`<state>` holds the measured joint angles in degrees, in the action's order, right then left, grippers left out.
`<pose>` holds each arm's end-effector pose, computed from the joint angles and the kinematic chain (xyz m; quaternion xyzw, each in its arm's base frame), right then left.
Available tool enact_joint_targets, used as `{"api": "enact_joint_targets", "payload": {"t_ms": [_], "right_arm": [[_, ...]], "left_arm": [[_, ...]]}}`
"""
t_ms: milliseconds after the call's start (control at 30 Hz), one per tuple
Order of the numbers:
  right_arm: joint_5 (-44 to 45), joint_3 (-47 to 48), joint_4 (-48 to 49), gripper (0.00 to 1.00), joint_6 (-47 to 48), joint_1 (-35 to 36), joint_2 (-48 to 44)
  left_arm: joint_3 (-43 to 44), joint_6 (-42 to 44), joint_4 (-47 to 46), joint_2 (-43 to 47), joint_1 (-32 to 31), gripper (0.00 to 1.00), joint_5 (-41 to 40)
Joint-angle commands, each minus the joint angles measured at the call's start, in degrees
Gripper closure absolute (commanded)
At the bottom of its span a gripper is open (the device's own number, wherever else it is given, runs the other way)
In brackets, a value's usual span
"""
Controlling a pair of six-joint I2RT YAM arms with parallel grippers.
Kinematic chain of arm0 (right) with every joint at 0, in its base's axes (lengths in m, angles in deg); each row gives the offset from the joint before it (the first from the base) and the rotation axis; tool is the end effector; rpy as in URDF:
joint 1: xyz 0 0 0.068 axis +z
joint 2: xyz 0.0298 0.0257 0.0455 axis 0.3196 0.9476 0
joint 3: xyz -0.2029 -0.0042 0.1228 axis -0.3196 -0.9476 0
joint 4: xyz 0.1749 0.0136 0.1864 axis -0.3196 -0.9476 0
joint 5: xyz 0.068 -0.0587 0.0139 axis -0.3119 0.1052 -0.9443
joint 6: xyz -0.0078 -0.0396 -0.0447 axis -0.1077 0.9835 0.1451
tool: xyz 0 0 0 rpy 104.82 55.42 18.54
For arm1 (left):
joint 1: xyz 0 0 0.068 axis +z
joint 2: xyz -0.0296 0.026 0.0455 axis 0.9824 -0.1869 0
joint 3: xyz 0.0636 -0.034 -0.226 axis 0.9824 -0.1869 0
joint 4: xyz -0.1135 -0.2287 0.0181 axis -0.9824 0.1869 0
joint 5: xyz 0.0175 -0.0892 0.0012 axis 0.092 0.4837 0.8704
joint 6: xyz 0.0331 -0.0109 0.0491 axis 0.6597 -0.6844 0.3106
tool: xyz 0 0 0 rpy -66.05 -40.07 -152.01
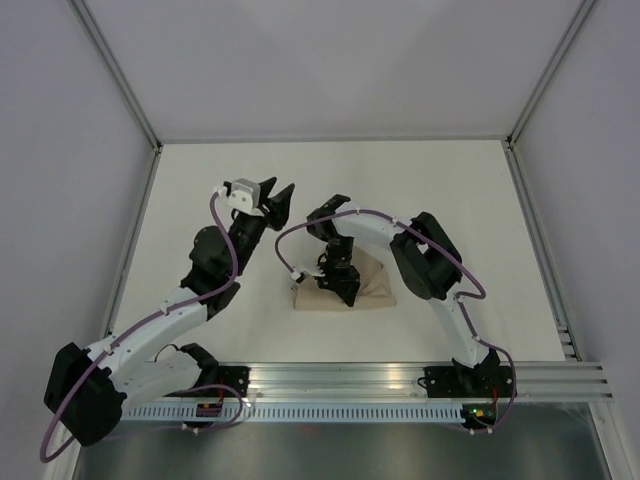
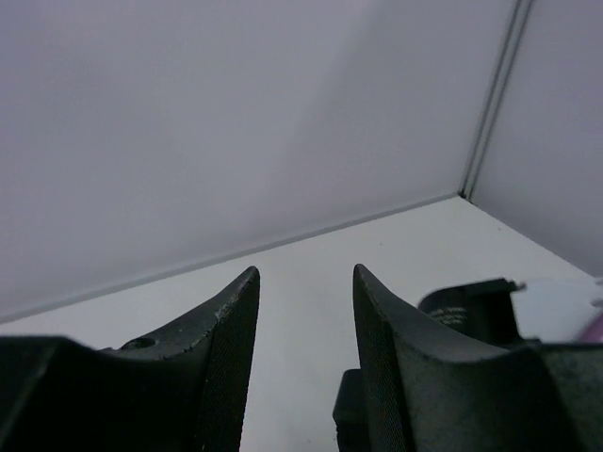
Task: Fold the napkin, place the utensils inside, and roll it up
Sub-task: Roll the napkin with the utensil
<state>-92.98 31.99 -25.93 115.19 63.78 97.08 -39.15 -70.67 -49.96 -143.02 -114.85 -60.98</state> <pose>0.2410 0.2729 0.1140 0.7514 -0.5874 -0.2723 0.1268 0.2144 -0.1440 0.3166 0.1127 0.5769 -0.1952 0.7851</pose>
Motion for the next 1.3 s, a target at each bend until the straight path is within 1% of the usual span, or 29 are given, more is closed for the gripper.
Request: {"api": "enact_joint_targets", "payload": {"t_ms": [0, 67, 100, 167, 200, 233, 267, 300, 333, 367, 400, 433, 467, 567, 700, 800, 867, 967, 1033, 1133, 1167, 1267], "right_arm": [[0.32, -1.77, -3.14, 0.75, 2.92, 0.91, 10.80], [-0.82, -1.07, -1.91, 0.76, 2.31, 0.21, 10.72], [-1.09, -1.06, -1.82, 0.76, 2.22, -0.05, 10.02], [-1.70, -2.29, 0.37, 0.76, 0.90, -0.41, 9.14], [-1.79, -2.64, 1.42, 0.76, 0.55, -0.32, 8.79], [-1.88, -2.73, 1.52, 0.76, 0.20, -0.41, 8.87], [-1.97, -2.82, 1.69, 0.76, -0.24, -0.32, 9.13], [-1.97, -2.91, 2.48, 0.76, -0.85, -0.41, 9.66], [-1.97, -3.08, 2.57, 0.76, -1.03, -0.41, 10.01], [-2.05, -3.35, 2.57, 0.76, -1.12, -0.32, 10.36], [-2.05, -3.52, 3.27, 0.77, -1.47, -0.41, 10.45], [-2.05, -4.13, 3.63, 0.77, -1.73, -0.41, 10.45], [-2.14, -4.31, 3.98, 0.77, -1.91, -0.41, 10.45], [-2.14, -4.05, 4.59, 0.77, -2.70, -0.41, 10.80], [-2.32, -3.44, 5.30, 0.77, -4.54, -0.41, 11.51], [-2.41, -3.70, 5.82, 0.77, -5.07, -0.32, 11.60], [-2.32, -4.05, 6.18, 0.77, -5.51, -0.41, 11.60], [-2.06, -3.97, 6.79, 0.76, -6.39, -0.41, 11.86], [-1.97, -3.88, 7.32, 0.77, -6.92, -0.41, 11.95], [-1.88, -3.62, 7.67, 0.77, -7.71, -0.32, 12.12], [-1.88, -3.61, 7.67, 0.77, -7.80, -0.41, 12.39], [-1.79, -3.53, 7.85, 0.77, -8.15, -0.32, 12.48]], "left_arm": [[-2.73, 9.16, -4.76, 3.60, -2.79, 0.50, 4.46], [-3.00, 11.45, -1.06, 4.05, -5.59, 0.50, 3.76], [-3.34, 13.98, 0.08, 4.14, -6.74, 0.50, 3.67], [-3.26, 17.24, 5.52, 4.66, -10.51, 0.50, 4.11], [-3.09, 17.87, 7.28, 4.84, -11.83, 0.50, 4.20], [-2.82, 18.40, 12.78, 5.19, -14.28, 0.50, 5.59], [-2.56, 18.84, 14.92, 5.37, -15.70, 0.51, 6.04], [-2.90, 19.19, 16.60, 5.37, -17.28, 0.51, 5.78], [-3.34, 19.72, 17.83, 5.37, -20.34, 0.51, 4.39], [-3.61, 20.16, 20.72, 4.94, -21.76, 0.51, 3.77], [-3.96, 20.51, 22.22, 4.41, -22.99, 0.51, 3.32], [-4.05, 20.69, 23.37, 2.75, -26.05, 0.51, 1.06], [-4.14, 21.39, 25.04, 1.95, -27.65, 0.51, 0.25], [-4.23, 21.57, 26.81, -2.17, -32.84, 0.51, -2.74], [-4.58, 18.76, 29.61, -6.84, -37.06, 0.51, -1.60], [-6.07, 16.12, 29.36, -8.77, -39.00, 0.51, 0.50], [-6.25, 16.03, 29.53, -10.35, -40.58, 0.51, 0.07], [-5.90, 16.29, 28.75, -14.66, -42.16, 0.50, 0.68], [-5.02, 17.17, 27.78, -18.77, -43.83, 0.50, -0.45], [-5.28, 18.49, 24.45, -23.18, -44.19, 0.50, -0.99], [-5.89, 19.01, 21.74, -23.80, -44.19, 0.49, -1.51], [-7.12, 19.55, 17.86, -25.04, -44.19, 0.47, -2.22]]}}
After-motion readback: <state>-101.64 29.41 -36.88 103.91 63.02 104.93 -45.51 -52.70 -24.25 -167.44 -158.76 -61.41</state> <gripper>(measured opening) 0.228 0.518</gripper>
